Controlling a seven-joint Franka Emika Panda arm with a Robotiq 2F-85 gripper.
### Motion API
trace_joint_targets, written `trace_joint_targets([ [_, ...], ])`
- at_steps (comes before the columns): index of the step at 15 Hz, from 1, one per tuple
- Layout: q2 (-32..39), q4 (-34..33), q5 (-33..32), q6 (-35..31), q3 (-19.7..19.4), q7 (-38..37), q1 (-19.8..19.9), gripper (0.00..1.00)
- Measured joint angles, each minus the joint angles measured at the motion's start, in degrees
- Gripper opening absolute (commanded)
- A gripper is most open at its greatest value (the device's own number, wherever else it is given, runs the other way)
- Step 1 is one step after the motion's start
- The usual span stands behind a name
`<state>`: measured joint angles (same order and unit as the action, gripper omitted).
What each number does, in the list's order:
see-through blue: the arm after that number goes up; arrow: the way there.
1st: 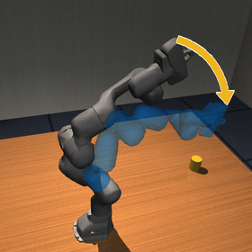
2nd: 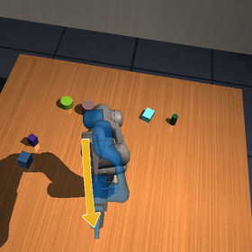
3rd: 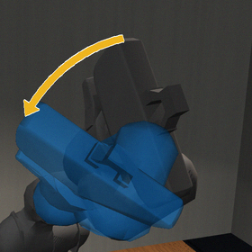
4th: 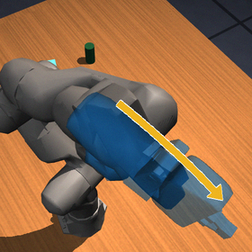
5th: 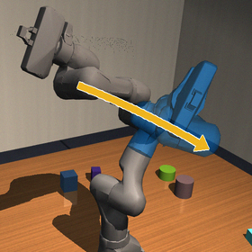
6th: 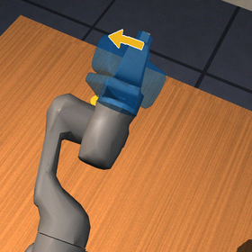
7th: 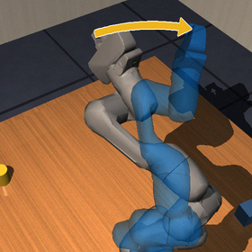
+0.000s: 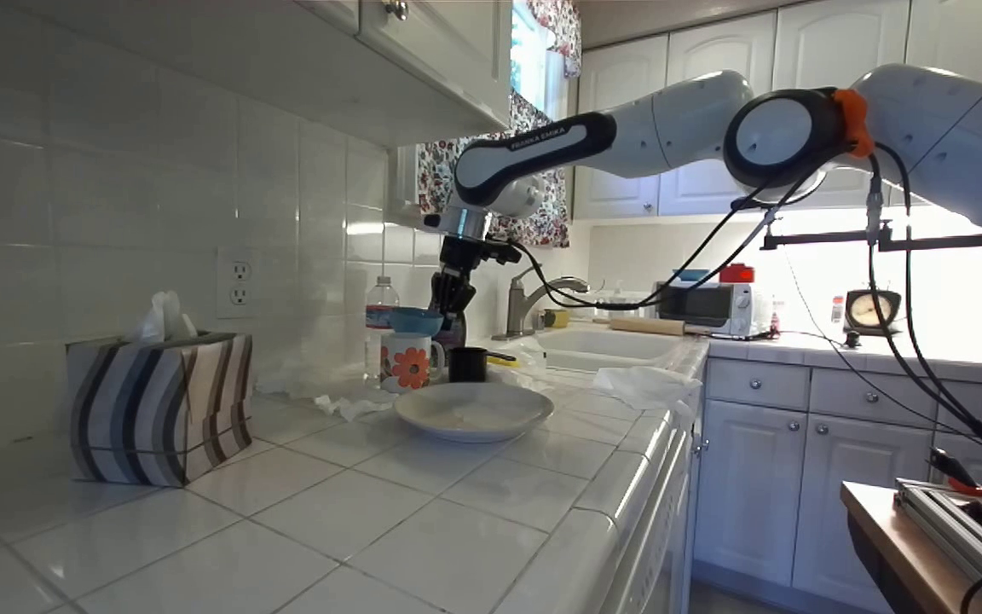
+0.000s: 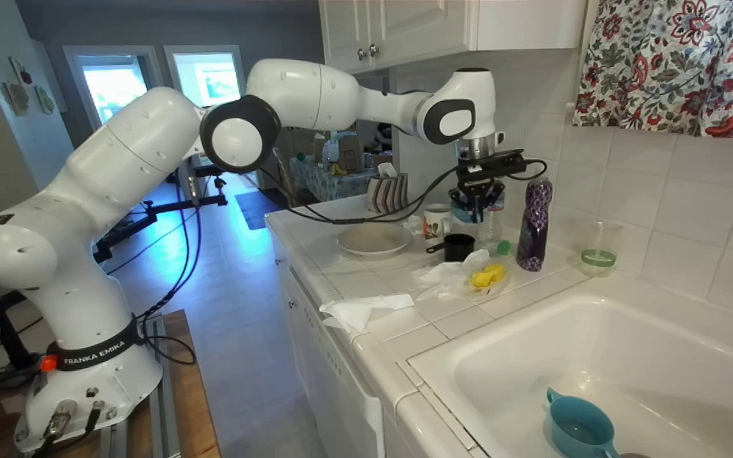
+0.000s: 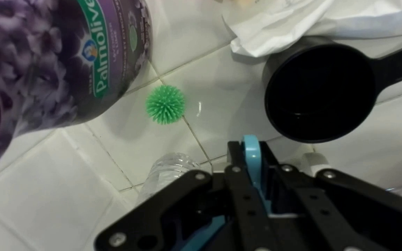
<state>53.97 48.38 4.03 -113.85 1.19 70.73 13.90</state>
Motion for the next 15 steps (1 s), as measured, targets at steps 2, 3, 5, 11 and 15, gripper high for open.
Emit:
trace_joint_targets([
  [2,0.5,-1.1,0.0,0.0,0.0,0.1,-0.3,0.03],
  [3,0.8,-1.8,0.0,0.0,0.0,0.2,-0.6,0.03],
  [5,1.4,-2.9,0.0,0.0,0.0,0.3,-1.0,0.03],
  [11,3.1,-5.9,0.0,0.0,0.0,1.2,-2.0,0.03],
  [15,3.8,-7.5,0.0,0.0,0.0,2.0,-2.3,0.03],
])
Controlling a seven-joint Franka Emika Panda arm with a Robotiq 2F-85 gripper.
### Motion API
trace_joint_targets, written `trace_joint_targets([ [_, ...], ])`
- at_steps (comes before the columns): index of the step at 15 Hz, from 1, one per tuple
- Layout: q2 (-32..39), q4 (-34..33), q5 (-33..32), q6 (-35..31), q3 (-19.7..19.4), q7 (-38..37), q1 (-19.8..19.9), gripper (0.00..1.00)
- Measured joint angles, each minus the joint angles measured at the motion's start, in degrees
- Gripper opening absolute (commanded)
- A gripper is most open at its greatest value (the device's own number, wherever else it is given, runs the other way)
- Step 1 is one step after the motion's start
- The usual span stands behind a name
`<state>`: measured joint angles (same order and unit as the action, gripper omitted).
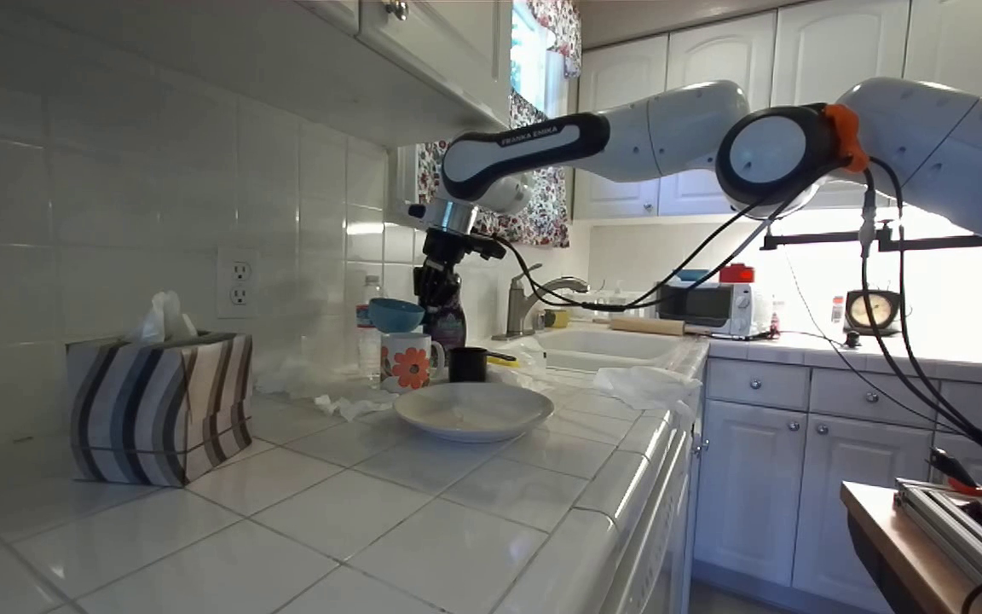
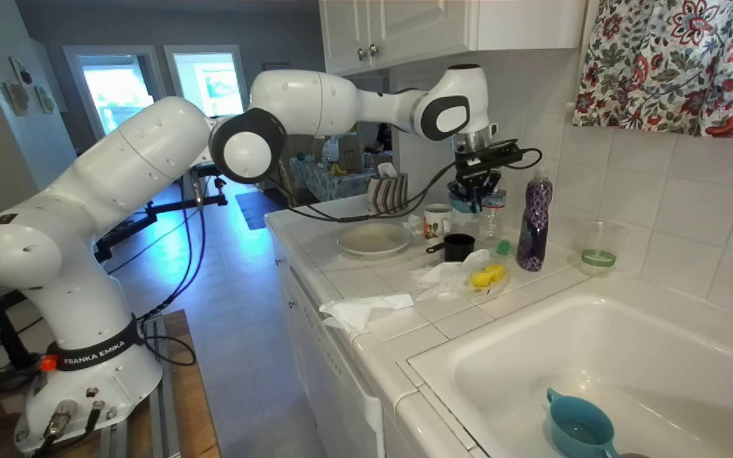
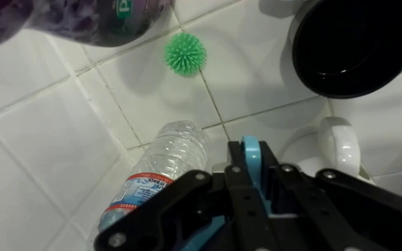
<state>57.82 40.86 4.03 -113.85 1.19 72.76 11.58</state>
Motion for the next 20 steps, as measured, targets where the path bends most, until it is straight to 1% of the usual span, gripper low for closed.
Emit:
trace_joint_targets([
  [11,0.4,-2.0,0.0,0.0,-0.2,2.3,-1.3,0.03],
  [20,0.4,-2.2,-0.6,-1.6,-0.7,3.5,-2.3,0.03],
])
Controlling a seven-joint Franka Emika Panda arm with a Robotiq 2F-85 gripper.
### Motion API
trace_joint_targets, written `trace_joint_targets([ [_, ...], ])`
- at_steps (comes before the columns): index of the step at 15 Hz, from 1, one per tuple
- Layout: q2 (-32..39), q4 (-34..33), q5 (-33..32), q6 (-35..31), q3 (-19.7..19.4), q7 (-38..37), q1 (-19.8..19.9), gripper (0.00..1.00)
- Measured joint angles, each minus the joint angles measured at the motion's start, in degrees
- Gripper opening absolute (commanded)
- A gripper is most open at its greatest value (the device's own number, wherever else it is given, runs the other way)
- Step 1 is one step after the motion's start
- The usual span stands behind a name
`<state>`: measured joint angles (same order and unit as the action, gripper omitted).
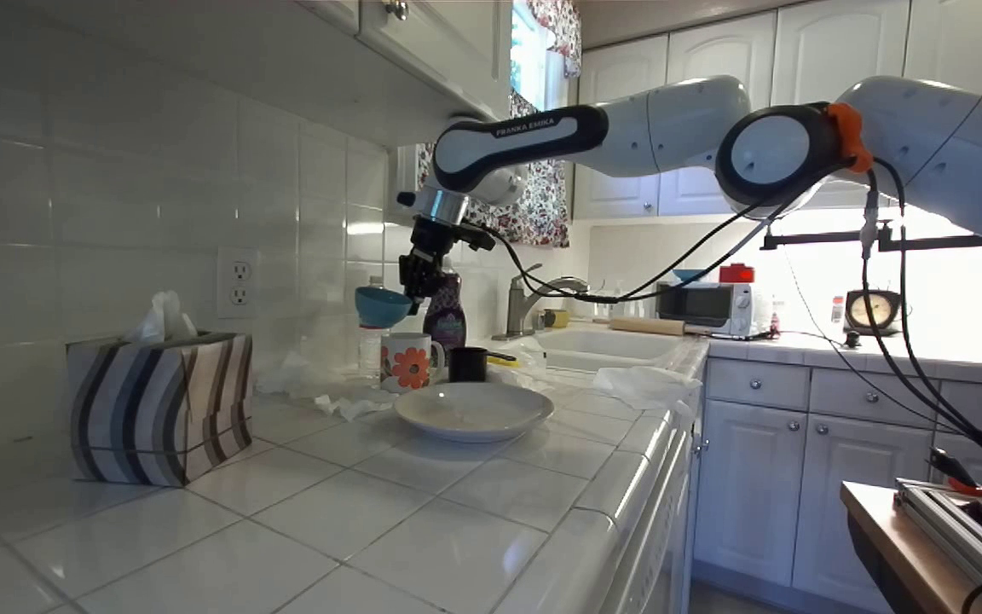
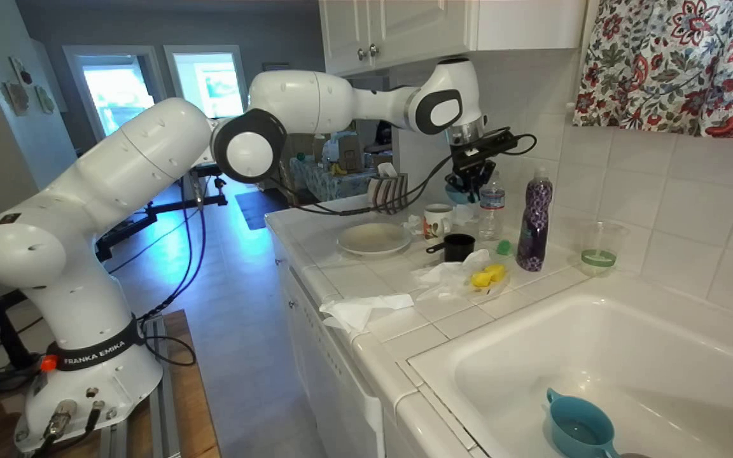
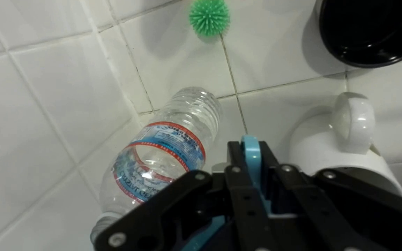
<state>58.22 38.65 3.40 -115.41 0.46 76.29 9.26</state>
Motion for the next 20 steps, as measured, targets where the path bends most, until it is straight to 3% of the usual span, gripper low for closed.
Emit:
trace_joint_targets([
  [20,0.0,0.1,-0.2,-1.6,-0.7,5.0,-0.3,0.03],
])
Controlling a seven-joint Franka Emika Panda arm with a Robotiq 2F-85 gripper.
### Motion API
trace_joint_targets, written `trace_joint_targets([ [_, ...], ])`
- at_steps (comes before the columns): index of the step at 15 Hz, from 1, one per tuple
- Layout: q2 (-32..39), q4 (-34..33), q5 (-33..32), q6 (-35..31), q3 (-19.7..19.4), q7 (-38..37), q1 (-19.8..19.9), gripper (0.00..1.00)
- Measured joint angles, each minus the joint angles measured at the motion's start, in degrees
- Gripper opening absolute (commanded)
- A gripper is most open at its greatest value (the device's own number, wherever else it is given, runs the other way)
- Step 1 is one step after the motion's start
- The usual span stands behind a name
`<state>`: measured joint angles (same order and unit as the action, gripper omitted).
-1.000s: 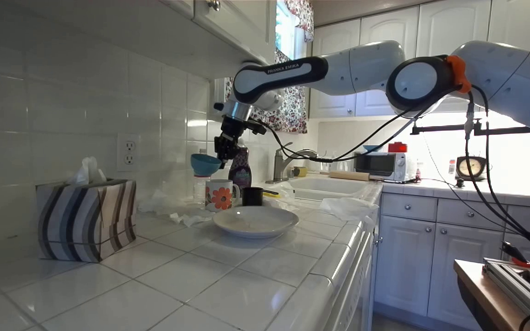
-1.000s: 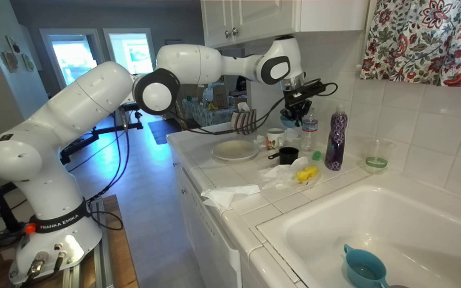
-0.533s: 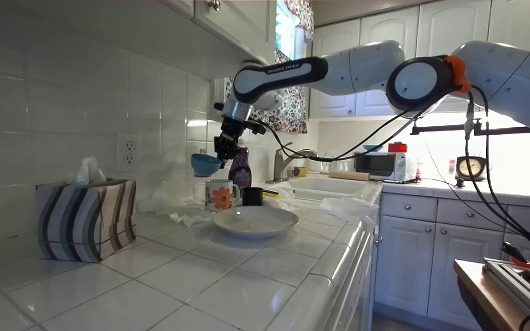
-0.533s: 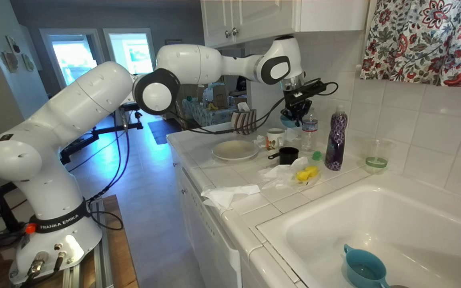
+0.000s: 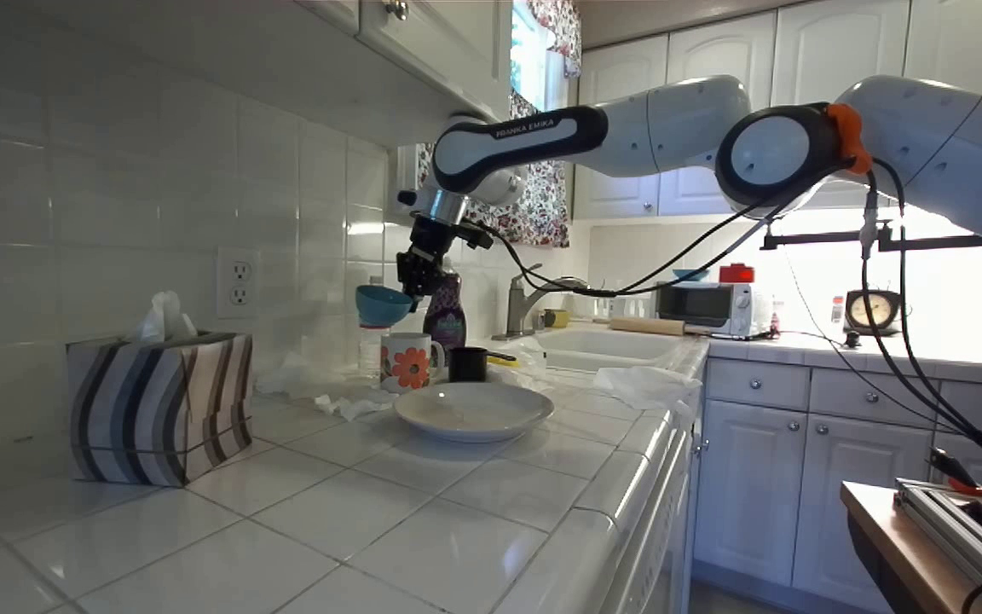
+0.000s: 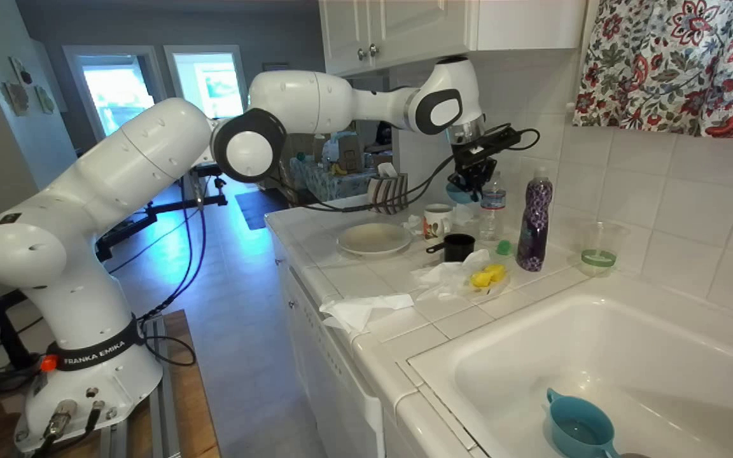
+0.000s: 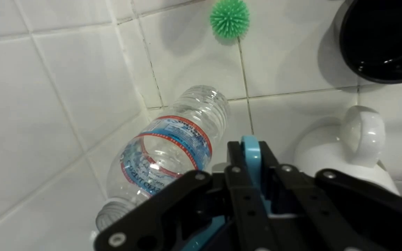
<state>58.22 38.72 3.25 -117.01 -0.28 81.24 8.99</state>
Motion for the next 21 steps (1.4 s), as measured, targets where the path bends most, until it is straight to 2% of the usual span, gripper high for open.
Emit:
trace_joint_targets([
  [21,1.1,0.2,0.0,-0.7,-0.2,2.6,-0.7,0.03],
])
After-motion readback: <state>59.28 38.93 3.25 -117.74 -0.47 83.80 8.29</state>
